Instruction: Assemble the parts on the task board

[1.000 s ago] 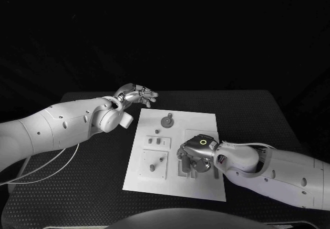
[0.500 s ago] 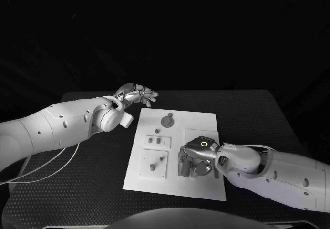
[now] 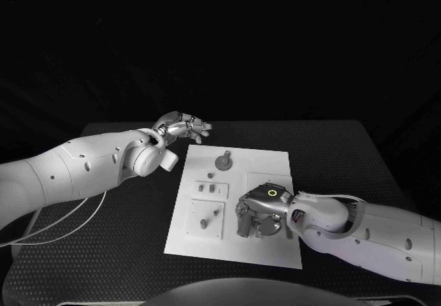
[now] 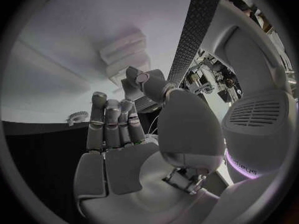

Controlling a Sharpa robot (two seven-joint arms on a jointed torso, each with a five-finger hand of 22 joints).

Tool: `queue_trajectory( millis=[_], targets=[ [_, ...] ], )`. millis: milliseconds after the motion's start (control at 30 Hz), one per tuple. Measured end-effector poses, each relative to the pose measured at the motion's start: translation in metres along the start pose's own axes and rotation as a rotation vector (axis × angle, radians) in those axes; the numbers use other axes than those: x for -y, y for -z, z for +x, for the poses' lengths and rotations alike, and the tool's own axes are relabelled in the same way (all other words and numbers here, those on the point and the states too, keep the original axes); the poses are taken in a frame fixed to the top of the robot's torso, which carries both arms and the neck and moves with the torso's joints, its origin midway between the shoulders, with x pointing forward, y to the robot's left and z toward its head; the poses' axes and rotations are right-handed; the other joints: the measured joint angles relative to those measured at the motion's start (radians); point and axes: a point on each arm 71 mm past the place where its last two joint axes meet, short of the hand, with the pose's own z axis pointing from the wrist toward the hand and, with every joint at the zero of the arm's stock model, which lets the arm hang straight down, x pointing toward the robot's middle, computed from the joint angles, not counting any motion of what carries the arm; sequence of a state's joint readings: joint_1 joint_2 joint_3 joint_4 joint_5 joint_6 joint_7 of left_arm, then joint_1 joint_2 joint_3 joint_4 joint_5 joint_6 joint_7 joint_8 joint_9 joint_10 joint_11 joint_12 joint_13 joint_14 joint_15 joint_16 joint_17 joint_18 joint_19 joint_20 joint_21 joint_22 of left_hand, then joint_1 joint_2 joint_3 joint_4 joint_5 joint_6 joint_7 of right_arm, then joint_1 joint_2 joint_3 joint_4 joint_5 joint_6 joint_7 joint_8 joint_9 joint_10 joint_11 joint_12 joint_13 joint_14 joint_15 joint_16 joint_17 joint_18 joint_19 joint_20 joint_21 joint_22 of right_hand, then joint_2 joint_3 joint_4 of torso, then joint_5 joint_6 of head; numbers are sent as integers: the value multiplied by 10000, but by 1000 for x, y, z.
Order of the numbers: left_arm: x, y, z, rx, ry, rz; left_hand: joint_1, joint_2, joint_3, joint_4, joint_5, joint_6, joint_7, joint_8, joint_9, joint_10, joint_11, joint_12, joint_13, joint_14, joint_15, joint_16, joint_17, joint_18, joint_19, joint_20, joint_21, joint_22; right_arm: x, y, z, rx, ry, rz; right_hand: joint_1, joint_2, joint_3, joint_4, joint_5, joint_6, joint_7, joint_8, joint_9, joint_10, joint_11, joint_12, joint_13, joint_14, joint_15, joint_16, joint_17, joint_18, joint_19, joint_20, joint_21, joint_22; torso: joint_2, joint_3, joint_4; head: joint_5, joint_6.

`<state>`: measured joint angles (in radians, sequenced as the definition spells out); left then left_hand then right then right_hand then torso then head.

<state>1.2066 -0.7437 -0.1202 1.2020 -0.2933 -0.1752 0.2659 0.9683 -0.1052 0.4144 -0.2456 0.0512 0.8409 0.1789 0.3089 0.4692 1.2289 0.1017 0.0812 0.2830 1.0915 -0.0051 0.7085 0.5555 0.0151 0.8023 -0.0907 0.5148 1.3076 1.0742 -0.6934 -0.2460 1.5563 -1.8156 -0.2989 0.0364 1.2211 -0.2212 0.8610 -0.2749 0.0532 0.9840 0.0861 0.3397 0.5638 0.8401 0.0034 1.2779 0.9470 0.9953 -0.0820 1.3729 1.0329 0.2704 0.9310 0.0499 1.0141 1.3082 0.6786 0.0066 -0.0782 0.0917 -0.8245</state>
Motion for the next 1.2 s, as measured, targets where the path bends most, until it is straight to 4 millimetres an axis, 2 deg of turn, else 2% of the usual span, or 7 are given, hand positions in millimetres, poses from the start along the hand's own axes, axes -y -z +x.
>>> queue_trajectory(
  millis=[533, 633, 800, 967, 1200],
  targets=[
    [0, 0, 0, -17, 5, -37, -41, -41, 0, 0, 0, -13, 13, 0, -8, 1, -1, 0, 0, 0, 0, 0, -2, 0, 0, 0, 0, -1, 3, -4, 2, -169, 59, -22, 7, 2, 13, -43, 0, 7, -6, 0, 0, -1, 0, 0, -23, 0, 0, 0, -26, 0, -1, 0, 0, -1, 2, -3, 3, 9, 7],
    [0, 0, 0, -21, 6, -42, -41, -41, 0, 0, 0, -49, -23, 0, -8, 1, -1, 0, 0, 0, 0, 0, 10, 0, 0, 0, 0, -1, 3, -5, 2, -238, 71, -13, 171, 81, 337, -121, -30, 7, -7, 0, 0, -132, 25, -57, -35, -84, 26, -105, -65, 0, -145, 29, -94, -1, 1, -6, 3, 5, 6],
    [0, 0, 0, -28, 8, -48, -41, -40, 0, 0, 0, -49, -23, 0, -17, 2, -2, 0, 0, 0, 0, 0, 10, 0, 0, 0, 0, -2, 5, -5, 3, -302, 93, 7, 378, 159, 526, -109, -31, 13, -12, 0, 0, -203, 94, -61, -30, -150, 70, -105, -65, -4, -205, 87, -94, -1, 1, -7, 2, -3, 3],
    [-1, 0, 0, -33, 7, -63, -40, -40, 0, 0, 0, -84, 12, 0, -17, 2, -2, 0, 0, 0, 0, 0, 10, 0, 0, 0, 0, -2, 6, -6, 3, -301, 125, 23, 404, 183, 589, -105, -31, 48, -48, 0, 0, -218, 110, -63, -30, -151, 70, -105, -64, -5, -205, 87, -94, -1, 1, -3, 2, -6, 11],
    [-1, 0, 0, -44, 8, -76, -40, -40, 0, 0, 0, -84, 12, 0, -17, 2, -2, 0, 0, 0, 0, 0, 20, 0, 0, 0, -39, -2, 6, -7, 3, -286, 147, 4, 621, 297, 766, -93, -30, 191, -191, 0, 0, -289, 109, -18, 23, -220, 68, -105, -31, -4, -240, 123, -94, -1, 1, 0, 4, -2, 18]
  ],
)
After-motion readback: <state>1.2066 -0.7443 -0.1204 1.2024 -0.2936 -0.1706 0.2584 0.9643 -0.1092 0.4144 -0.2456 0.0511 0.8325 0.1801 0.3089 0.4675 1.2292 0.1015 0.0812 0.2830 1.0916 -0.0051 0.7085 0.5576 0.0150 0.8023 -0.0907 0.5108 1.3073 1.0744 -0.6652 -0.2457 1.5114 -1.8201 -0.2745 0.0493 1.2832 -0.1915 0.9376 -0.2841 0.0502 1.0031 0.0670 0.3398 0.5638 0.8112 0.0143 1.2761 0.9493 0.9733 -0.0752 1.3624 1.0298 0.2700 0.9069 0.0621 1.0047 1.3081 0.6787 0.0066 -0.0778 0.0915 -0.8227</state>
